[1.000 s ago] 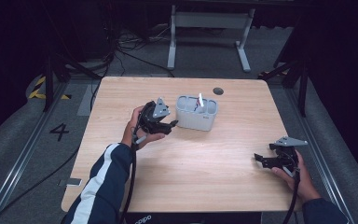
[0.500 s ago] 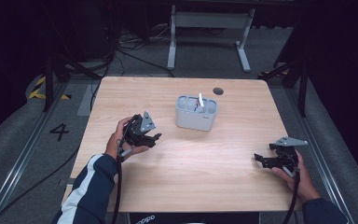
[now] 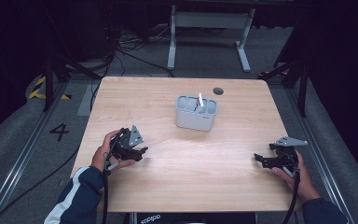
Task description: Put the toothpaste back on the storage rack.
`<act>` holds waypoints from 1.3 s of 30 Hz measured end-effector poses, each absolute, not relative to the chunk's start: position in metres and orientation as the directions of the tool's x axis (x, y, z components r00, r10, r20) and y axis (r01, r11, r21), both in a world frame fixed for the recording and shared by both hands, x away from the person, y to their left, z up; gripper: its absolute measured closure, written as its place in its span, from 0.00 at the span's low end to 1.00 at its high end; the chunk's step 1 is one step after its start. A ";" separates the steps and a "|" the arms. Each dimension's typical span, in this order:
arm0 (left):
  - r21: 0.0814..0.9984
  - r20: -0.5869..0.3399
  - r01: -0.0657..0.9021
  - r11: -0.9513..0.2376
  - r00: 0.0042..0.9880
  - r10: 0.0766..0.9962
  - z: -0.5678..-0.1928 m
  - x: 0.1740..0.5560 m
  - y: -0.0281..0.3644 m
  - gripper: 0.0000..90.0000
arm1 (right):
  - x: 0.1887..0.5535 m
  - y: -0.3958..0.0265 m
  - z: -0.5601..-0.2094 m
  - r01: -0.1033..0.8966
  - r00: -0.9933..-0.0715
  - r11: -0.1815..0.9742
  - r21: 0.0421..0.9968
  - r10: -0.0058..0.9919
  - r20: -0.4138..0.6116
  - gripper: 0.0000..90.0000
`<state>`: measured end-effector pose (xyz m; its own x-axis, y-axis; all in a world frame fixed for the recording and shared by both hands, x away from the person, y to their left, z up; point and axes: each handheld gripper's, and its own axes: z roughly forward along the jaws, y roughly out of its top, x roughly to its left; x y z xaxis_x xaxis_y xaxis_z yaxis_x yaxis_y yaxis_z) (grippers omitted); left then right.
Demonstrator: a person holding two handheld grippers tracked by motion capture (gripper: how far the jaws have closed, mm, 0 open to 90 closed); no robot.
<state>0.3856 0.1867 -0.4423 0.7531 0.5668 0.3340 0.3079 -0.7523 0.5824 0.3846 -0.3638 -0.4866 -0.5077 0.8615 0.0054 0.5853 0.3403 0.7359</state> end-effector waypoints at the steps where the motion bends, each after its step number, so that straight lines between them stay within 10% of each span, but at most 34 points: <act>1: 0.586 0.331 0.309 -0.749 0.752 0.570 -0.444 0.384 0.188 0.32 | 0.385 -0.364 -0.487 0.585 -0.508 0.340 0.736 0.862 0.005 0.16; 13: 0.584 0.327 0.361 -0.727 0.716 0.617 -0.456 0.355 0.219 0.28 | 0.385 -0.364 -0.487 0.585 -0.508 0.340 0.736 0.861 0.005 0.16; 39: 0.691 -0.001 0.596 -0.409 0.566 0.824 -0.482 0.325 0.302 0.16 | 0.386 -0.364 -0.487 0.584 -0.515 0.346 0.735 0.857 0.005 0.16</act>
<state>0.3249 0.3018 -0.4820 0.5662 0.8242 -0.0007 0.5959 -0.4088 0.6912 0.3857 -0.3639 -0.4867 -0.5148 0.8573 0.0054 0.5835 0.3458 0.7348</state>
